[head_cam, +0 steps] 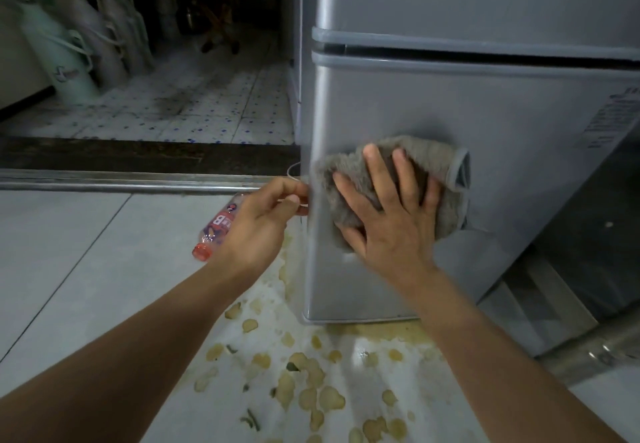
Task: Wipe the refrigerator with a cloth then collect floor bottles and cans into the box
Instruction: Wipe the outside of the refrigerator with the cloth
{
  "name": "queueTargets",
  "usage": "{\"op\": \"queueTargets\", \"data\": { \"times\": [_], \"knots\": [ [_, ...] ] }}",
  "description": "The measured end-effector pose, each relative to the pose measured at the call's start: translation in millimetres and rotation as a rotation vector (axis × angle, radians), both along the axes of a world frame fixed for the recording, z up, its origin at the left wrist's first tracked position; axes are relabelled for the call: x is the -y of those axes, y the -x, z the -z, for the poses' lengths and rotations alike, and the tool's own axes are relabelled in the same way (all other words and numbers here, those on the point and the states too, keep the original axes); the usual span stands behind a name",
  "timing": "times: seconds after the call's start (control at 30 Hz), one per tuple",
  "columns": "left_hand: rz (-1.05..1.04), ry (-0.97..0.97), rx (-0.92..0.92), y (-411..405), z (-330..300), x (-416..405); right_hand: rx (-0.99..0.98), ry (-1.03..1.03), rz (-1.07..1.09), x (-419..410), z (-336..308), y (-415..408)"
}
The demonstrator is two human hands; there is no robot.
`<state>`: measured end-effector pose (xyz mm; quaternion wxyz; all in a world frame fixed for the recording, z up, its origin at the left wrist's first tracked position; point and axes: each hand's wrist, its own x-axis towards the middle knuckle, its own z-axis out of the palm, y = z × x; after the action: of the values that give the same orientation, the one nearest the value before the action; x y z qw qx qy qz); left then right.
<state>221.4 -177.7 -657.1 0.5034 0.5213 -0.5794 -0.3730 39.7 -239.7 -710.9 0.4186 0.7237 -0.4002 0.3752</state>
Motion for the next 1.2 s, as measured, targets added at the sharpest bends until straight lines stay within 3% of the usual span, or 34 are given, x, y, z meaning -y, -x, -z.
{"op": "queueTargets", "data": {
  "times": [0.1, 0.23, 0.3, 0.4, 0.57, 0.7, 0.87, 1.03, 1.17, 1.2],
  "knots": [
    [-0.091, -0.03, -0.048, -3.5, 5.8, 1.2, 0.016, 0.025, 0.003, -2.7, 7.5, -14.0],
    [-0.163, -0.05, -0.02, -9.6, 17.2, -6.1, -0.392, -0.137, -0.125, -16.6, 44.6, -1.7],
    [-0.189, -0.068, 0.015, -12.4, 22.1, -11.0, -0.475, -0.204, -0.145, -22.5, 41.6, -0.5],
    [-0.251, -0.077, 0.017, -19.6, 24.7, -13.8, -0.562, -0.089, -0.168, -19.8, 14.3, -2.8],
    [-0.372, -0.11, 0.004, -26.5, 29.1, -9.1, -0.327, -0.018, -0.117, -7.6, -23.3, -21.9],
    [-0.373, -0.115, 0.016, -25.6, 40.3, -8.1, -0.44, -0.01, -0.111, -14.9, 8.4, -32.4],
    [-0.307, -0.121, 0.083, -30.5, 52.7, -11.1, -0.53, -0.329, -0.177, -21.0, 61.8, -35.9],
    [-0.218, -0.156, 0.099, -25.0, 58.6, -11.3, -0.872, -0.719, -0.038, -32.7, 118.5, -20.3],
    [-0.153, -0.164, 0.203, -7.4, 60.4, -10.4, -1.123, -0.632, -0.105, -39.7, 137.4, -9.3],
    [-0.153, -0.153, 0.228, -2.7, 59.8, -9.6, -1.103, -0.596, -0.139, -37.9, 131.1, -6.9]
  ]
}}
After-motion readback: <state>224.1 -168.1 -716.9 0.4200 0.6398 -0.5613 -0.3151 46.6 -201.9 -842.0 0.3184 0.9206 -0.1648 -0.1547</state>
